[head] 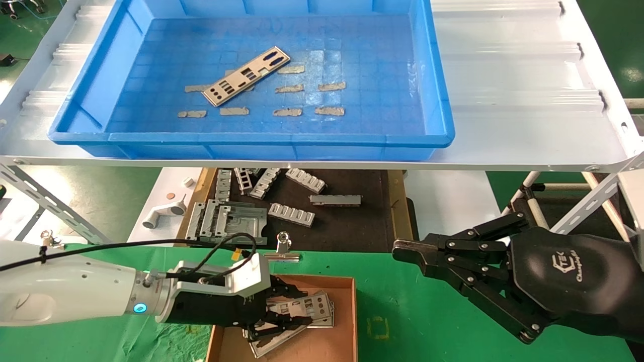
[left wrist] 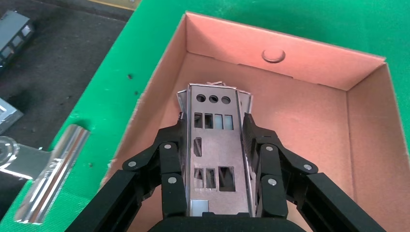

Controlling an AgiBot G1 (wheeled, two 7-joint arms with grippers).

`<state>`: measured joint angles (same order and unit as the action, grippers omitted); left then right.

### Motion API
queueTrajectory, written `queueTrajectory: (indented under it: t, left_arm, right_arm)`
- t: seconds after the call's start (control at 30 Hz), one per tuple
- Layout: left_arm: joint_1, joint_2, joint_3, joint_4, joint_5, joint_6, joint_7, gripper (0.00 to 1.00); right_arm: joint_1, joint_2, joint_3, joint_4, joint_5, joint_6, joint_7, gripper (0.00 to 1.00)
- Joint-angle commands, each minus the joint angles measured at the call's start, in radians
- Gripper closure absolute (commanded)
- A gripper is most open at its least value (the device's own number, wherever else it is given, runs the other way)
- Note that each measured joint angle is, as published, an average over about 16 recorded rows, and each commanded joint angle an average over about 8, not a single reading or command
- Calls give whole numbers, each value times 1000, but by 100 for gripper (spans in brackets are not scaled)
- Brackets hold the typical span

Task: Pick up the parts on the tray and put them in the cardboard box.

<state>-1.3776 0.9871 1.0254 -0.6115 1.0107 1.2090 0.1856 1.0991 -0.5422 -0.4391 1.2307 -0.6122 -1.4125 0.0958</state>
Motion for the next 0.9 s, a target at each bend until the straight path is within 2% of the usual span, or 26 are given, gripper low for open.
queueTrajectory:
  t: [0.03, 0.47, 0.5, 0.53, 0.73, 0.77, 0.8, 0.9]
  left_arm:
    - [-6, 7, -1, 21, -2, 9, 7, 0]
    - [-16, -1, -17, 57, -42, 93, 25, 0]
    - [-15, -7, -21, 56, -52, 103, 25, 0]
    - [-14, -14, -24, 53, -58, 113, 26, 0]
    - [-1, -42, -57, 30, -92, 148, 18, 0]
    - [3, -45, -65, 22, -96, 150, 13, 0]
    - [8, -49, -77, 13, -102, 153, 6, 0]
    - [24, -65, -114, -19, -117, 161, -17, 0]
  right_arm:
    - [0, 0, 0, 0, 0, 0, 0, 100]
    - [0, 0, 0, 0, 0, 0, 0, 100]
    - [0, 0, 0, 0, 0, 0, 0, 97]
    - [0, 0, 0, 0, 0, 0, 0, 92]
    - [0, 0, 0, 0, 0, 0, 0, 17]
    - [0, 0, 0, 0, 0, 0, 0, 7]
    - [0, 0, 0, 0, 0, 0, 0, 0]
    - [0, 0, 0, 0, 0, 0, 0, 0]
